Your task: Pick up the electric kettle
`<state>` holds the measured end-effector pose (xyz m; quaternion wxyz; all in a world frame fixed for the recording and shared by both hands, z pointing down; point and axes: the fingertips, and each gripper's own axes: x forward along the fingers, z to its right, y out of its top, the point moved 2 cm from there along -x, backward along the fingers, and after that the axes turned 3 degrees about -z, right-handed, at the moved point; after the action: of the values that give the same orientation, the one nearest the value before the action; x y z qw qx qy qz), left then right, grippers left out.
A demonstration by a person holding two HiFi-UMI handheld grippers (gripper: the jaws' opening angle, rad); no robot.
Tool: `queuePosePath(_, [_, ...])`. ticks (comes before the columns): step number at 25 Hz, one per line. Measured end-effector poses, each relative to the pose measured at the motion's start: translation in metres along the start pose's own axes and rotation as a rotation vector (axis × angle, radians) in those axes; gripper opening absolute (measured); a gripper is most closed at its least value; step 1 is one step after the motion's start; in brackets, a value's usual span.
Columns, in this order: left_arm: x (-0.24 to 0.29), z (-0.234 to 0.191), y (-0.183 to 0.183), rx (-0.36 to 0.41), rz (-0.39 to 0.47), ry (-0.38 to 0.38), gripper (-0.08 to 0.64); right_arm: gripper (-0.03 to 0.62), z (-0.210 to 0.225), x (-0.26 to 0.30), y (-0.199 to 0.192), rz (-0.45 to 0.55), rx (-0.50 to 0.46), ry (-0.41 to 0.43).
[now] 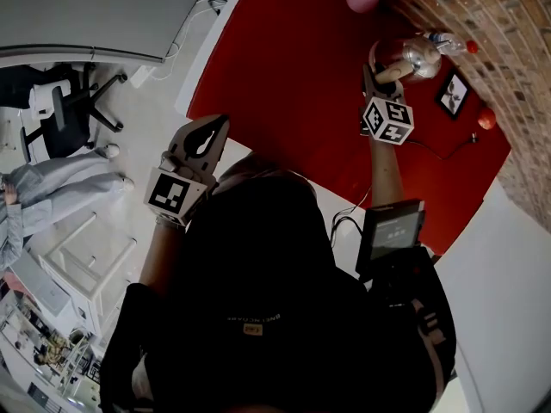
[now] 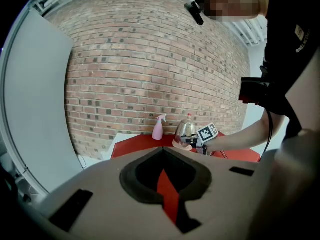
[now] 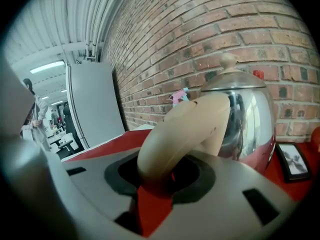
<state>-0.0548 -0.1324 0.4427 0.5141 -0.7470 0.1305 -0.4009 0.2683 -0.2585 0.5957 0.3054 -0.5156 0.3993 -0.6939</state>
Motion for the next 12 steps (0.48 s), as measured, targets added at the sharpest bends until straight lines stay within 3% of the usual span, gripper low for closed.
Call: queuePosePath(12, [-0.0106, -0.0046, -0.0066, -0.010, 0.003, 0.021, 0.006, 0.117, -0.0003, 0.0016, 0.0036, 0.016, -0.052, -0.053])
